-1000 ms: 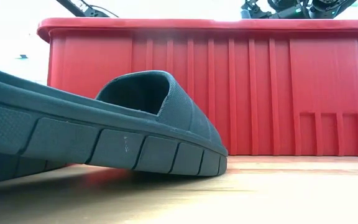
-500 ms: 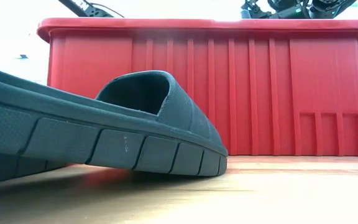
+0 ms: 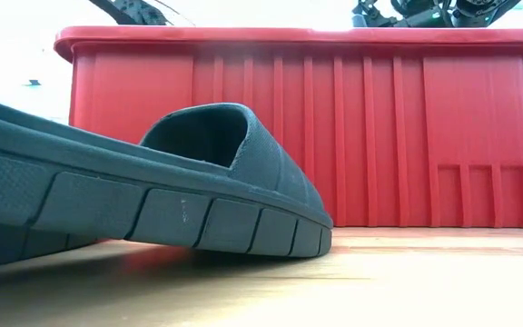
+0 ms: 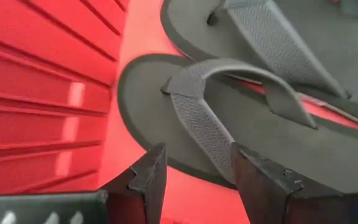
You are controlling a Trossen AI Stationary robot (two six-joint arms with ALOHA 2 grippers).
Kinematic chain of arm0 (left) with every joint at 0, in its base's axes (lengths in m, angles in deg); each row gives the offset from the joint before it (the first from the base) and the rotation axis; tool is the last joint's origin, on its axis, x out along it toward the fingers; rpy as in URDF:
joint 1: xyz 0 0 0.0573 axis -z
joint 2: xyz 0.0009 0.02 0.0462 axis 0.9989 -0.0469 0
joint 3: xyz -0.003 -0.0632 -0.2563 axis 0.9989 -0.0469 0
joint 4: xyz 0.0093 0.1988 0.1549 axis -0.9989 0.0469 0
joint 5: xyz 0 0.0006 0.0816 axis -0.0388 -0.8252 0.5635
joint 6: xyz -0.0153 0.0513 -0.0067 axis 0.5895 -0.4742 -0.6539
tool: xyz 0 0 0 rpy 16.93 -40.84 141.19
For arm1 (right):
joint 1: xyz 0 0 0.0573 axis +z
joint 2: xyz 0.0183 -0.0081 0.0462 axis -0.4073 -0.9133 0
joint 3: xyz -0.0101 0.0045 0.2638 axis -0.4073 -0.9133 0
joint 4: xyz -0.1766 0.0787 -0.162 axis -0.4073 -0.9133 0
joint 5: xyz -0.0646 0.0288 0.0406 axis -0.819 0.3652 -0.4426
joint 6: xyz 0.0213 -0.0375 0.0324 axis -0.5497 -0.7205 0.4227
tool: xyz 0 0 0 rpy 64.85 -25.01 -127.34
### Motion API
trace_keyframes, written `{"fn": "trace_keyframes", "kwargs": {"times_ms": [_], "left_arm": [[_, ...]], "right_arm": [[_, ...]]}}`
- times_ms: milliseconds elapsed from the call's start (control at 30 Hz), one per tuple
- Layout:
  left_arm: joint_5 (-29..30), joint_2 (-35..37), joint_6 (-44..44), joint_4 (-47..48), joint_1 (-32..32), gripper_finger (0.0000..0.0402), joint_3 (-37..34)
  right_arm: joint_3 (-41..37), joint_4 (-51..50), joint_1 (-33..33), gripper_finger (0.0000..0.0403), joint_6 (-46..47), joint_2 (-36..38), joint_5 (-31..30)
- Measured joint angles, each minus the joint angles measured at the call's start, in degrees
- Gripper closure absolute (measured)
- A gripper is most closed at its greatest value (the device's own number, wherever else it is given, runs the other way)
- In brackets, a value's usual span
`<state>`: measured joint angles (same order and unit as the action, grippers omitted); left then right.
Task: Pick and place slides into bin
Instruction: Put the black slide into the red bin
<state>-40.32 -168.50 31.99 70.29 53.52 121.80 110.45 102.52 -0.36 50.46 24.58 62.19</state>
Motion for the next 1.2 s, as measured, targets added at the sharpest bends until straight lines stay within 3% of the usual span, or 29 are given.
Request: {"fn": "trace_keyframes", "kwargs": {"times_ms": [300, 567, 733, 1000, 1200], "left_arm": [[1.1, 14.1, 8.8, 1.7, 6.3, 0.0229, 0.0], [14.7, 22.2, 24.0, 1.9, 19.9, 0.0229, 0.0], [19.5, 23.3, 32.6, 2.1, 30.8, 0.0229, 0.0], [19.9, 21.7, 51.9, 3.4, 47.3, 0.0229, 0.0], [20.1, 17.0, 64.5, 4.0, 58.6, 0.0229, 0.1]], "right_arm": [[0.0, -0.7, 0.0, 0.0273, -0.4, 0.3, 4.5], [0.0, -2.0, 1.2, 0.0273, -4.9, 6.2, 11.9], [0.0, -9.7, 4.0, 0.0273, -6.7, 13.5, 12.0], [0.0, -22.7, 6.6, 0.0273, -7.3, 25.0, 12.0], [0.0, -26.2, 6.6, 0.0273, -4.4, 29.5, 12.0]]}}
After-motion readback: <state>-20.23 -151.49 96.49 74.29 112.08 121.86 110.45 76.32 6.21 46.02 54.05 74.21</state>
